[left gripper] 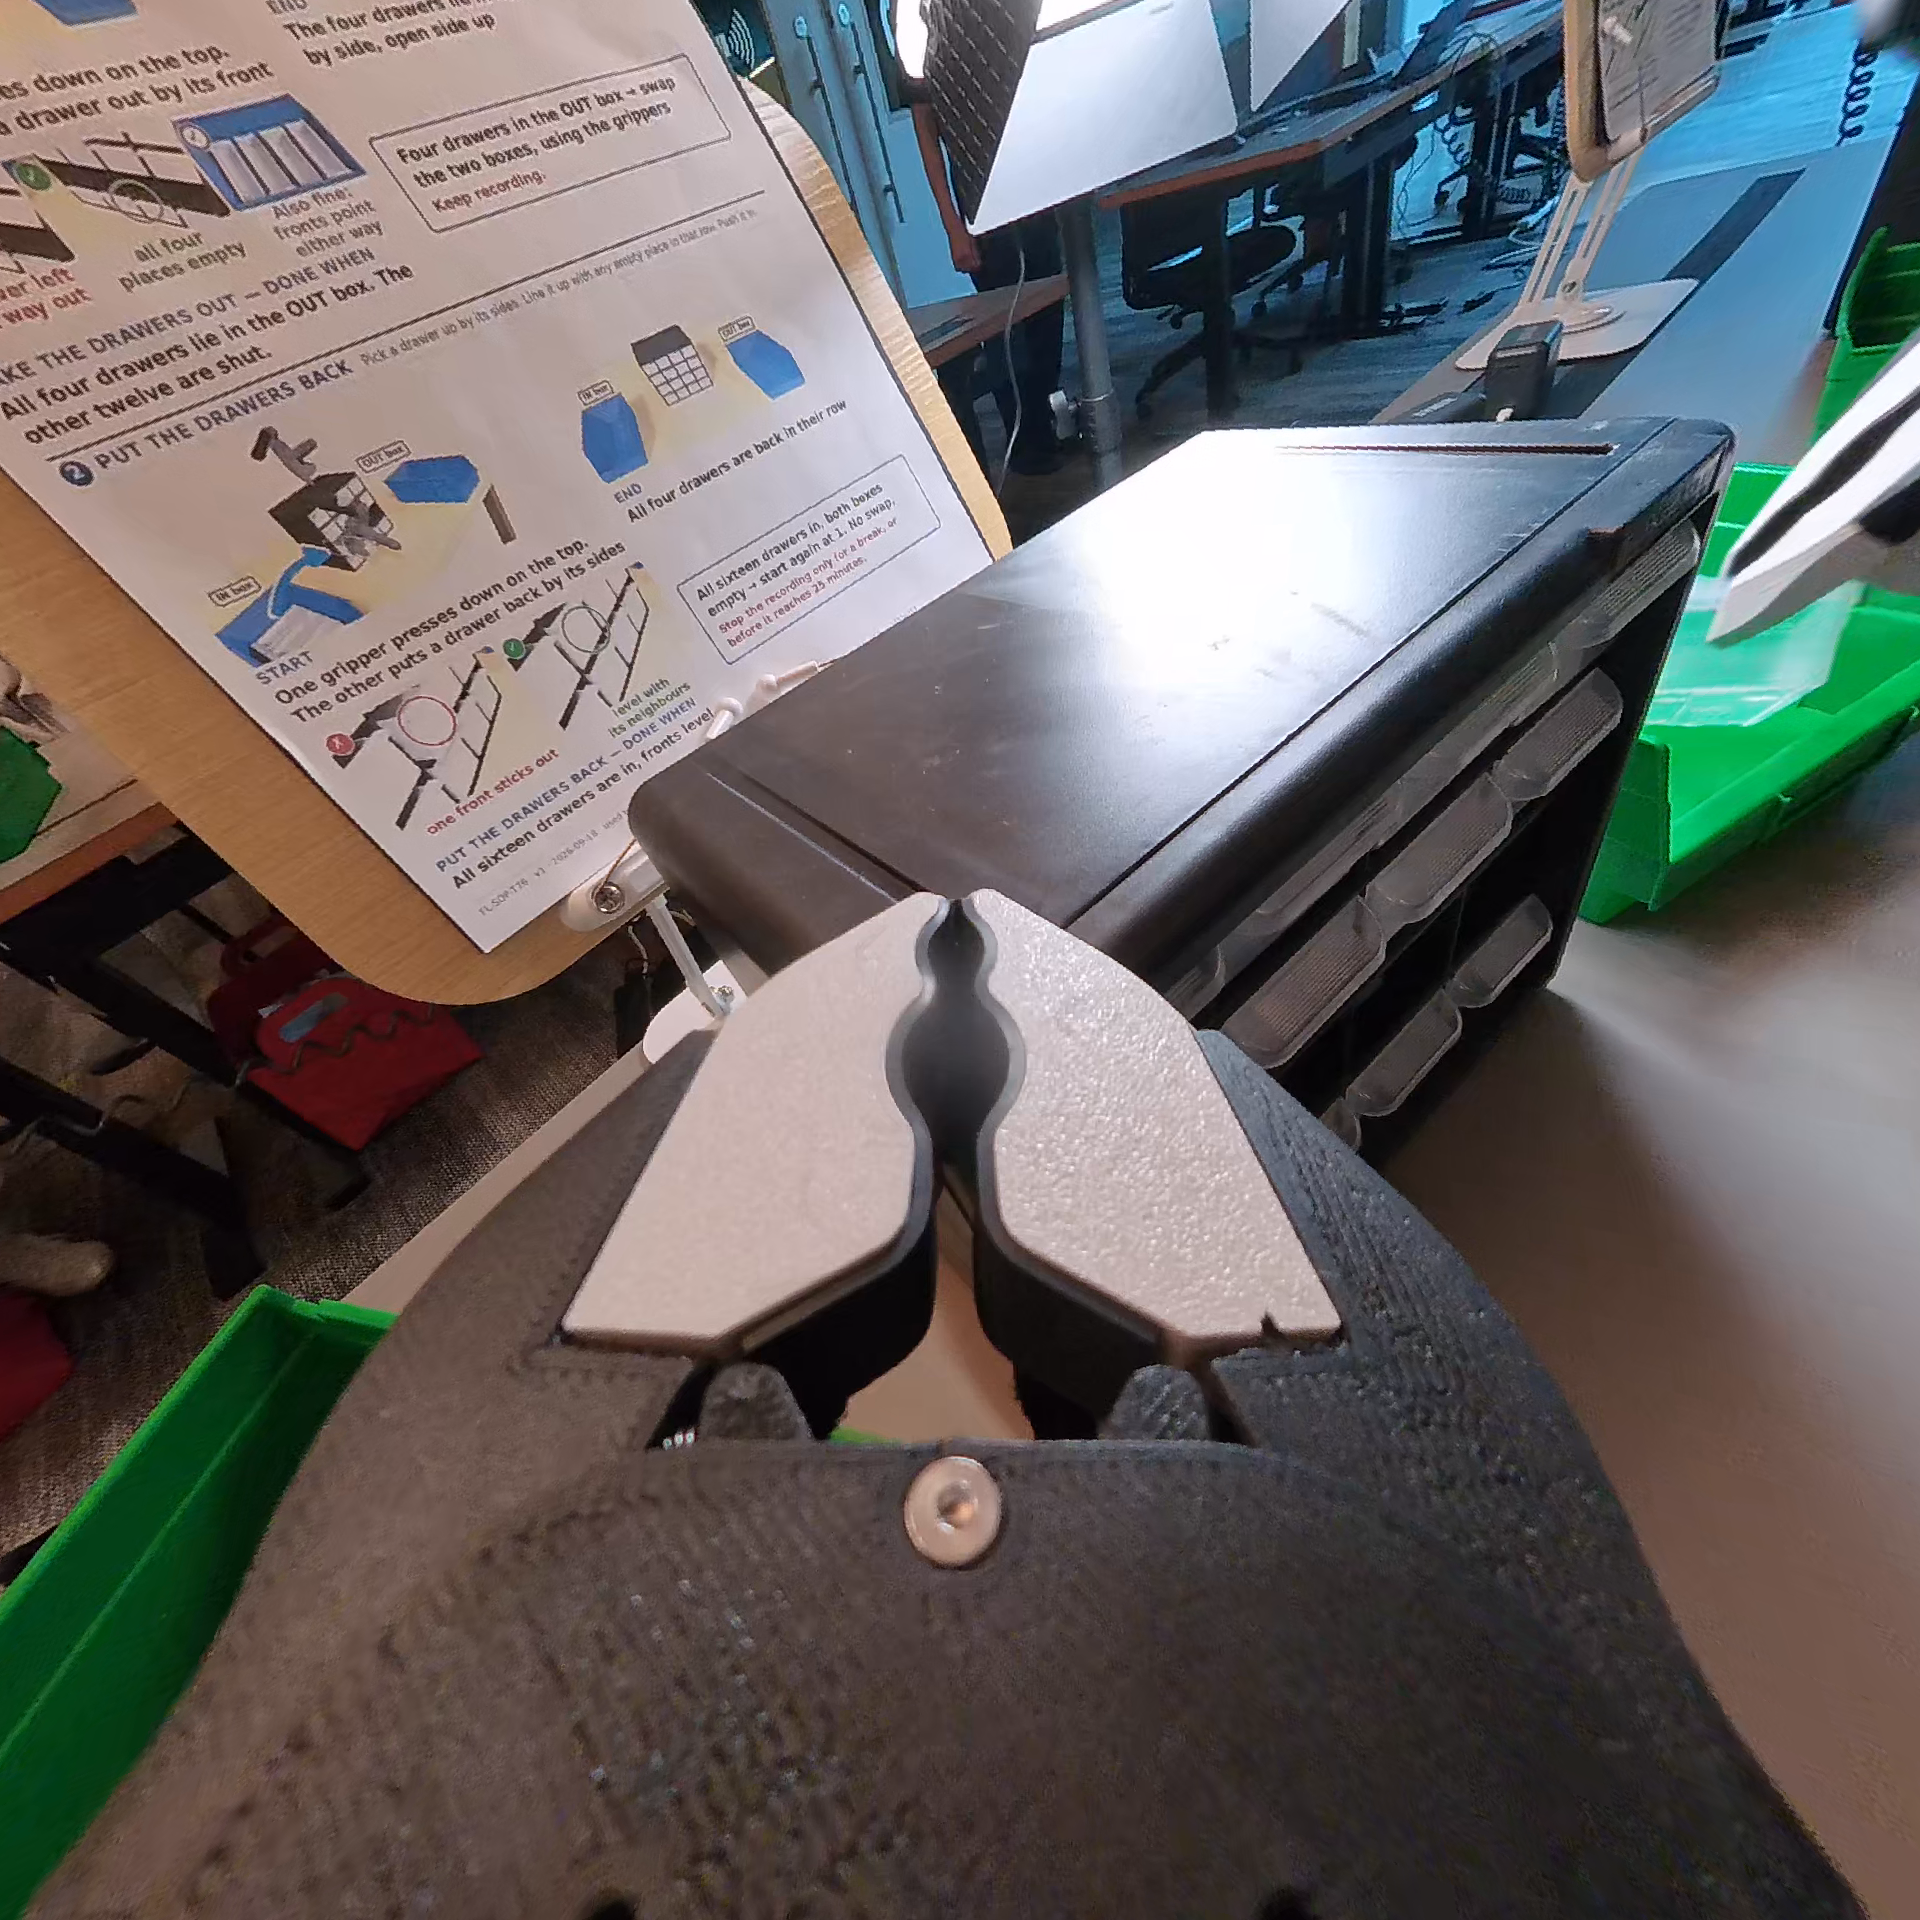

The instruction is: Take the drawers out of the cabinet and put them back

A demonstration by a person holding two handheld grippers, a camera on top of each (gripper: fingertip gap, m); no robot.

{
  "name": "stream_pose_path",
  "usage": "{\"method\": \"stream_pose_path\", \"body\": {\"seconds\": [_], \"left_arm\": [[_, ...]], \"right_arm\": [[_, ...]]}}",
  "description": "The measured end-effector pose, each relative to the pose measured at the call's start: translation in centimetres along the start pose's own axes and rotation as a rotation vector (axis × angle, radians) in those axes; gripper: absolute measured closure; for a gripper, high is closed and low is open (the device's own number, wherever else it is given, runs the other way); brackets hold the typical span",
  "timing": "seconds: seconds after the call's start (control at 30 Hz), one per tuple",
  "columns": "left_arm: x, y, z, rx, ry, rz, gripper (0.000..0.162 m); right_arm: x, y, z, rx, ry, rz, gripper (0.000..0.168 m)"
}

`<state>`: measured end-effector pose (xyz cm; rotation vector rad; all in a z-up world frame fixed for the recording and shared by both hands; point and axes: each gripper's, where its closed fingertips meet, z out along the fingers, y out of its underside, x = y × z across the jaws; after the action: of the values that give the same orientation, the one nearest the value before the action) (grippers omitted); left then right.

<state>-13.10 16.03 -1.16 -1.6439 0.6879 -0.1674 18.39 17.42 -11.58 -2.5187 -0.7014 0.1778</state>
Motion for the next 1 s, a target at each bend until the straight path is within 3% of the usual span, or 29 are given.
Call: {"method": "stream_pose_path", "body": {"seconds": [0.37,1.0], "left_arm": [[0.0,0.0,-0.1,-0.004,-0.001,0.009,0.162],[0.0,0.0,-0.1,-0.004,-0.001,0.010,0.162]], "right_arm": [[1.6,-1.7,6.6,-0.031,0.056,0.116,0.149],[1.6,-0.1,10.1,-0.158,-0.042,0.220,0.152]]}}
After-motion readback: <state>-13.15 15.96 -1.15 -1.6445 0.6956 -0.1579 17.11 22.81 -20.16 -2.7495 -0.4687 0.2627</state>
